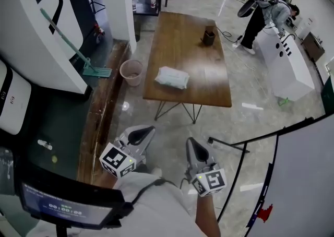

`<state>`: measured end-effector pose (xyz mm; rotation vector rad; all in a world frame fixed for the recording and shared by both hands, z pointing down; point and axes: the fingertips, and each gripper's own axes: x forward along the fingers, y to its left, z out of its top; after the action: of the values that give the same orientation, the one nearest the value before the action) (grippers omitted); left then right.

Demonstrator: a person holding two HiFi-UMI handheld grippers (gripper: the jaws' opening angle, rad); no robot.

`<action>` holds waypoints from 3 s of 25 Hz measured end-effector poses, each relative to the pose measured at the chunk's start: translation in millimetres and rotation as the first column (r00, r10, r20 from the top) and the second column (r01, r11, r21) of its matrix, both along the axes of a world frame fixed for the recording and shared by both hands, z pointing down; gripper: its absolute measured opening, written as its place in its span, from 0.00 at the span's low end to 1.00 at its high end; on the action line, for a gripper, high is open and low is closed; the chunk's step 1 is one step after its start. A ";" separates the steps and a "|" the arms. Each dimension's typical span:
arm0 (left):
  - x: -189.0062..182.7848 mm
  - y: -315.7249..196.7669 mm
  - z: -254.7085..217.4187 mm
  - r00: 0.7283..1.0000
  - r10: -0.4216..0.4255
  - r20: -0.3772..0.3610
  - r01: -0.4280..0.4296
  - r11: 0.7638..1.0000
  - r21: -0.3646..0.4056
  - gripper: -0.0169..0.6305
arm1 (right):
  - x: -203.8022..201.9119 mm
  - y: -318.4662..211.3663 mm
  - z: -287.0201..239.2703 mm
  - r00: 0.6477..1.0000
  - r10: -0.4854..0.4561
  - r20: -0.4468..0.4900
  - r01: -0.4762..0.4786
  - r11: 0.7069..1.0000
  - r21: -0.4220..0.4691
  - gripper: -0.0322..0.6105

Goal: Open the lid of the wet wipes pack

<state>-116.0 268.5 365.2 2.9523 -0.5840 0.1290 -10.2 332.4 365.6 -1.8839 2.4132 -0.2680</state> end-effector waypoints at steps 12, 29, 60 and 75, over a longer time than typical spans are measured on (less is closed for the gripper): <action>14.5 7.7 5.4 1.000 0.008 -0.001 -0.008 1.000 -0.009 0.04 | 23.3 10.4 13.9 1.000 0.010 0.023 -0.010 0.999 -0.031 0.06; 55.2 -113.4 8.6 0.995 0.092 -0.024 -0.093 0.995 -0.026 0.04 | 55.6 -96.1 13.4 0.996 0.088 0.003 -0.088 0.995 -0.052 0.06; 118.1 -334.6 73.1 0.936 0.348 0.051 -0.331 0.921 -0.203 0.04 | 101.2 -328.2 30.7 0.979 0.195 -0.053 -0.201 0.962 -0.184 0.06; 133.1 -358.5 136.5 0.977 0.097 0.192 -0.052 0.973 -0.225 0.04 | 112.0 -400.3 117.9 0.960 -0.241 -0.143 0.184 0.928 -0.323 0.06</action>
<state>17.1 -90.1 501.7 2.7644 -0.4488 0.4742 101.8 -68.0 483.6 -1.8240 2.8509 -0.5368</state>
